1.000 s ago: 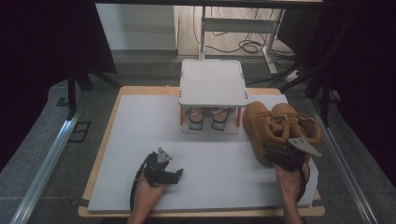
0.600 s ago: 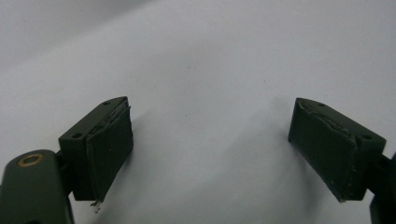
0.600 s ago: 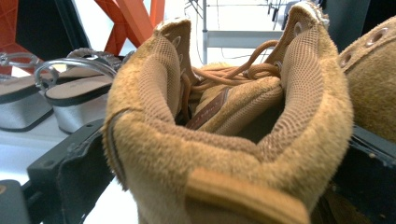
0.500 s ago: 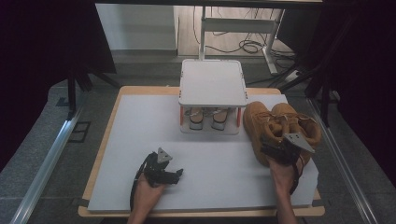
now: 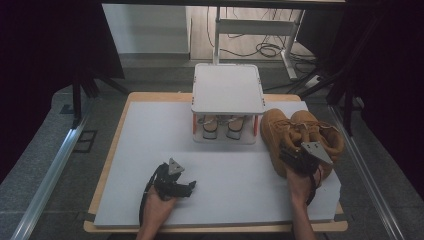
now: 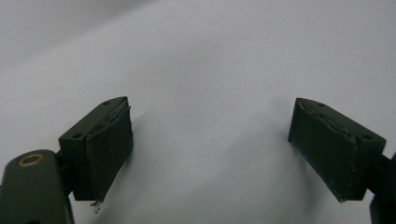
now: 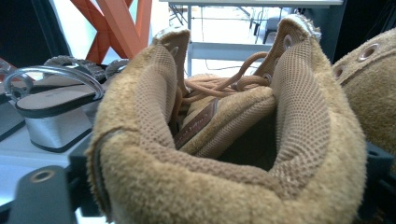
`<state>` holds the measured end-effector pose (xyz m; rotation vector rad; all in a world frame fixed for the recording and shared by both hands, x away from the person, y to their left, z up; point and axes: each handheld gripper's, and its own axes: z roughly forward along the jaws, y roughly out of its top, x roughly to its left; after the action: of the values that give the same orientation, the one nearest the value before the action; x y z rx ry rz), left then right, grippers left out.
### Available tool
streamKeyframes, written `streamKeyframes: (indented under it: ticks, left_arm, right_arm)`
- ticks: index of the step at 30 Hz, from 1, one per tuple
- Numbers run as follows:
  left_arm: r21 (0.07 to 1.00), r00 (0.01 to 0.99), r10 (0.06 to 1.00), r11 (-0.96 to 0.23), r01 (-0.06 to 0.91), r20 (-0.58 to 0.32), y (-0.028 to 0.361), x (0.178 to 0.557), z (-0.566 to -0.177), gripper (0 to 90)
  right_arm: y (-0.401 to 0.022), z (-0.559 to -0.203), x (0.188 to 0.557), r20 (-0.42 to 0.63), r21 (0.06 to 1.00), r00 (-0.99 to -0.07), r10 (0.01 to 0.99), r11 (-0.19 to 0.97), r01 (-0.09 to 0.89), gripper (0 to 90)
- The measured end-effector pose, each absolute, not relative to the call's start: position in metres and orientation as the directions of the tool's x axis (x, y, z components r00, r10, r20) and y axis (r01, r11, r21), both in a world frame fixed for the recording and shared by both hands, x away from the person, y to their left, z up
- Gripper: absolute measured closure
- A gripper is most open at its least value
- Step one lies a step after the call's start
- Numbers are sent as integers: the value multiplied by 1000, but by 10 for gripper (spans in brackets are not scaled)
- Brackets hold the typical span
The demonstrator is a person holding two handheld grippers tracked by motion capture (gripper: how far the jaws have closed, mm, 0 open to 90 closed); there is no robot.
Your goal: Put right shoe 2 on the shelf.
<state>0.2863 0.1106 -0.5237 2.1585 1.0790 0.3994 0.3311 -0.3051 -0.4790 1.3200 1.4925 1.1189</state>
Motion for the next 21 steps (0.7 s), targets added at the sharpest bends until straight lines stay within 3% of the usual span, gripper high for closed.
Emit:
streamKeyframes:
  ticks: [10, 21]
  left_arm:
    - [693, 609, 793, -424, 584, -28, 111, 286, -524, 138]
    - [693, 609, 793, -424, 584, -29, 111, 286, -524, 138]
  right_arm:
    - [-303, -477, 326, -54, 962, -89, 995, 75, 263, 462]
    - [-300, -466, 327, -62, 960, -88, 994, 84, 268, 538]
